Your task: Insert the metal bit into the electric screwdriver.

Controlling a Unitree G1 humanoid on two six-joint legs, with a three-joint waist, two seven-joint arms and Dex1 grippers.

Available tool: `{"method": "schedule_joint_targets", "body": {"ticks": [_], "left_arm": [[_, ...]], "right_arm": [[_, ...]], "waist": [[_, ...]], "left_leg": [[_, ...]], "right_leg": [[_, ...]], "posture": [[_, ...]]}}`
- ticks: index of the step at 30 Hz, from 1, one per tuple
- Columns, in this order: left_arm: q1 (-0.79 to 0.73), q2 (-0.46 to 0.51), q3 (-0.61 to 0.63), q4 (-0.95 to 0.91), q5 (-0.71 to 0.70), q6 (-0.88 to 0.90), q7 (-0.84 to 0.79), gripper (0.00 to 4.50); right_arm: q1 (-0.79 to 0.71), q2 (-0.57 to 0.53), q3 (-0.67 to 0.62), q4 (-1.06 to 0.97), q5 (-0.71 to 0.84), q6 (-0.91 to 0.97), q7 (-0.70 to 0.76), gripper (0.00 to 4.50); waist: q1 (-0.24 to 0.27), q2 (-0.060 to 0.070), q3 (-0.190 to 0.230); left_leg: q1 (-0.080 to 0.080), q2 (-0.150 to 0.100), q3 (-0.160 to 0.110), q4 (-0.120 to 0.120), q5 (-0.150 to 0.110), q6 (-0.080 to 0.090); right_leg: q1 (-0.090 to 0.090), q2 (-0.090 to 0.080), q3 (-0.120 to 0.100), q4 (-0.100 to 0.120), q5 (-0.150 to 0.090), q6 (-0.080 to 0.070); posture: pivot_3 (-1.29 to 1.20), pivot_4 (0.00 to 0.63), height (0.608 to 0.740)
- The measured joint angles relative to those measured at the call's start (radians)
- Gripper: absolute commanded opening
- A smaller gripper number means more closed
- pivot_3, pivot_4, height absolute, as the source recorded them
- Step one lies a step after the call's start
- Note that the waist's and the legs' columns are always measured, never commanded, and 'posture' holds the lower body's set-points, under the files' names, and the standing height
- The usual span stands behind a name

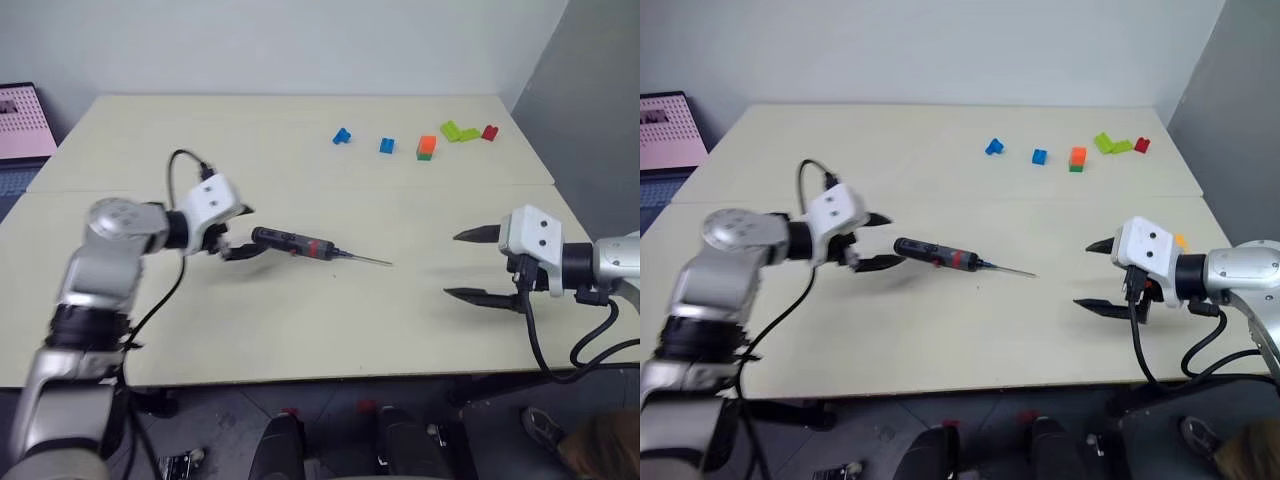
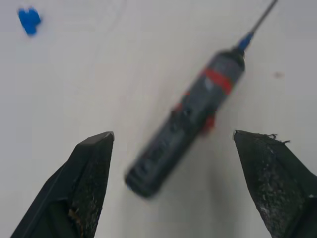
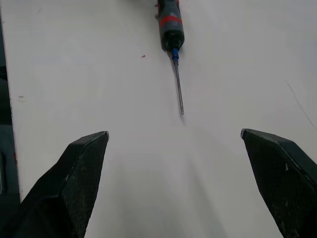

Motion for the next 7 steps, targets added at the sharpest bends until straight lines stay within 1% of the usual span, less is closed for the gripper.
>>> {"method": "schedule_joint_targets", "body": {"ticks": [2,4,7], "left_arm": [[0.104,0.059,0.088,-0.094,-0.063,0.075,-0.013,4.01],[0.139,0.067,0.13,-0.142,-0.097,0.116,-0.008,4.01],[0.227,0.066,0.175,-0.215,-0.154,0.163,0.015,4.01]], "right_arm": [[-0.004,0.003,-0.002,0.019,0.002,-0.012,0.006,4.5],[-0.008,0.005,-0.003,0.038,0.002,-0.021,0.016,4.5],[-0.038,0.017,0.006,0.073,0.0,-0.04,0.026,4.5]], "waist": [[0.007,0.0,0.0],[0.018,0.0,0.0],[0.019,0.0,0.0]], "left_leg": [[0.0,0.0,0.0,0.0,0.0,0.0],[0.001,-0.001,0.0,0.001,0.0,0.0],[0.001,-0.002,0.001,0.002,0.0,0.0]], "right_leg": [[0.0,0.0,0.0,0.0,0.0,0.0],[0.001,-0.002,-0.001,0.0,-0.003,-0.005],[0.002,-0.003,0.0,0.0,-0.002,-0.005]], "posture": [[0.0,0.15,0.74],[0.0,0.15,0.74],[0.0,0.15,0.74]]}}
